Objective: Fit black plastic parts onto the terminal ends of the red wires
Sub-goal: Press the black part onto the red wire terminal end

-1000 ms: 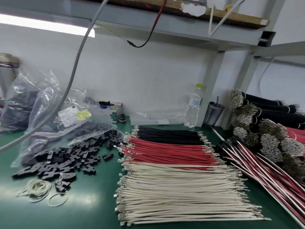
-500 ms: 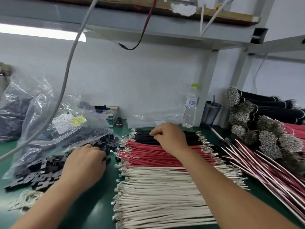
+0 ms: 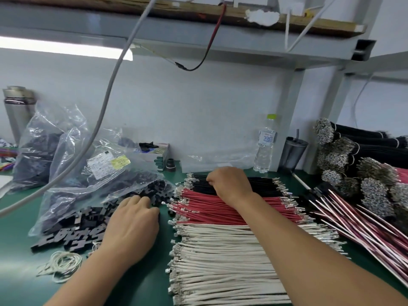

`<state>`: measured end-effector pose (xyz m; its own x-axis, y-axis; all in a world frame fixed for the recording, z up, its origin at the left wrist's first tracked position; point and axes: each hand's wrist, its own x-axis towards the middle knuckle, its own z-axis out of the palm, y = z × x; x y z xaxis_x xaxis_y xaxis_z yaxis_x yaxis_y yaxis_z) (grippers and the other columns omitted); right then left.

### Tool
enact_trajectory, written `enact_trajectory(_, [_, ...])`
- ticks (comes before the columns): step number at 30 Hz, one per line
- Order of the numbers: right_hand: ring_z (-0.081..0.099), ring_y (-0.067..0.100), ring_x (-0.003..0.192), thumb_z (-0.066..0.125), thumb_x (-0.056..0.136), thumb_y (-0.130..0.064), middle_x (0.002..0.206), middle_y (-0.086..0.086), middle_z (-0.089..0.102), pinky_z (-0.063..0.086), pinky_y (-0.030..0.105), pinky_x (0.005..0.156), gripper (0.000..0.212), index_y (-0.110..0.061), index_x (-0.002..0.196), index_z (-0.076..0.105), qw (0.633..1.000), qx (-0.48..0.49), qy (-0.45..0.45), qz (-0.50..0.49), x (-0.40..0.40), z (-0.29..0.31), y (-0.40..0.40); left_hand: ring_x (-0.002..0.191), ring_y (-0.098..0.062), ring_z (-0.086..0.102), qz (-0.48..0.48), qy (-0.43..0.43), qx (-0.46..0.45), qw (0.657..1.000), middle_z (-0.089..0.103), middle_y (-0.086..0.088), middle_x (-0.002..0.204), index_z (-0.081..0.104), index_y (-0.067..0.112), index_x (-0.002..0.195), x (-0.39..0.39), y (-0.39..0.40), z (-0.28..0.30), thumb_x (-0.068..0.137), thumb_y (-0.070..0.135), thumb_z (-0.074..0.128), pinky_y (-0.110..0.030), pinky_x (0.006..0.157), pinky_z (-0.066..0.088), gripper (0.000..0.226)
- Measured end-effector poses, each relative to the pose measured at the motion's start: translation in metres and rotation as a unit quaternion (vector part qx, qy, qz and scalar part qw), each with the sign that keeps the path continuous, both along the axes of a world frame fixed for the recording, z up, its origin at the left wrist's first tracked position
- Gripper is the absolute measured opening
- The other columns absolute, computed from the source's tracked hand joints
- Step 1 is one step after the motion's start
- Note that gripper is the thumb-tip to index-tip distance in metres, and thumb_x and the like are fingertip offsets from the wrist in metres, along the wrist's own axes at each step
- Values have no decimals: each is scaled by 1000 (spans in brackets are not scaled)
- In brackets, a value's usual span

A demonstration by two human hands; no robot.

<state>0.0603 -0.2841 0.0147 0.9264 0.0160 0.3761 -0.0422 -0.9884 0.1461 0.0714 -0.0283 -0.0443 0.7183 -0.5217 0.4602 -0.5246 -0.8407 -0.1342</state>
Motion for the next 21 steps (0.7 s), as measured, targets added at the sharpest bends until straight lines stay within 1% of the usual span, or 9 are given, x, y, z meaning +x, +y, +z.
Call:
enact_trajectory(2, [66, 21, 84, 58, 94, -9, 90, -1, 71, 55, 33, 72, 17, -18, 95, 72, 999, -20, -12, 24, -5, 8, -3, 92, -19, 57, 8, 0, -7, 1000, 62, 6, 92, 76, 28, 96, 3, 0, -2, 96, 33, 51, -34, 89, 45, 25])
enact_trajectory(6, [66, 21, 88, 56, 99, -19, 95, -4, 71, 55, 36, 73, 16, -20, 99, 73, 998, -21, -32, 48, -15, 17, -11, 94, -16, 60, 27, 11, -18, 999, 65, 10, 94, 76, 30, 99, 3, -1, 1, 97, 37, 51, -32, 90, 45, 26])
enact_trajectory(8, [66, 21, 87, 54, 102, -25, 95, -4, 71, 53, 35, 72, 20, -22, 103, 73, 998, 26, -50, 40, -17, 20, -16, 89, -15, 63, 35, 20, -62, 997, 67, 11, 90, 77, 28, 94, -1, -1, 7, 96, 38, 55, -32, 86, 48, 24])
enact_trajectory(11, [61, 14, 81, 54, 102, -29, 93, -9, 70, 36, 24, 60, 19, -26, 104, 72, 981, 150, -121, 15, -16, 36, -23, 80, -17, 66, 25, 24, -167, 985, 71, 7, 87, 77, 22, 90, -7, -1, 15, 90, 32, 68, -32, 72, 53, 13])
enact_trajectory(14, [60, 14, 90, 55, 102, -24, 100, -5, 68, 41, 28, 70, 20, -22, 111, 72, 950, 219, -221, 33, -20, 65, -27, 81, -23, 69, 6, 13, -234, 972, 73, 4, 95, 78, 19, 99, -11, -1, 16, 91, 25, 73, -31, 64, 52, 11])
enact_trajectory(16, [59, 15, 92, 54, 102, -19, 100, -5, 63, 41, 27, 72, 22, -18, 115, 72, 931, 210, -292, 64, -28, 86, -24, 82, -25, 70, -5, 9, -280, 960, 74, 4, 100, 77, 20, 108, -13, 1, 17, 94, 22, 71, -32, 62, 52, 15])
enact_trajectory(18, [56, 14, 88, 54, 102, -17, 96, -4, 58, 38, 24, 68, 22, -15, 115, 71, 914, 177, -352, 99, -44, 99, -15, 80, -23, 70, -25, 14, -323, 946, 74, 6, 102, 77, 20, 114, -14, 2, 19, 94, 19, 72, -37, 65, 56, 20])
enact_trajectory(20, [49, 9, 80, 56, 101, -18, 89, -8, 52, 33, 18, 63, 18, -17, 110, 72, 910, 130, -373, 127, -66, 94, 1, 81, -15, 71, -61, 39, -377, 923, 76, 11, 100, 78, 22, 113, -16, 1, 20, 90, 17, 77, -35, 71, 58, 24])
enact_trajectory(21, [46, 6, 76, 58, 99, -20, 87, -11, 49, 31, 15, 62, 15, -19, 105, 72, 914, 108, -366, 138, -78, 82, 10, 81, -8, 71, -84, 64, -409, 907, 77, 16, 97, 79, 25, 110, -19, 0, 21, 86, 16, 80, -29, 73, 58, 26])
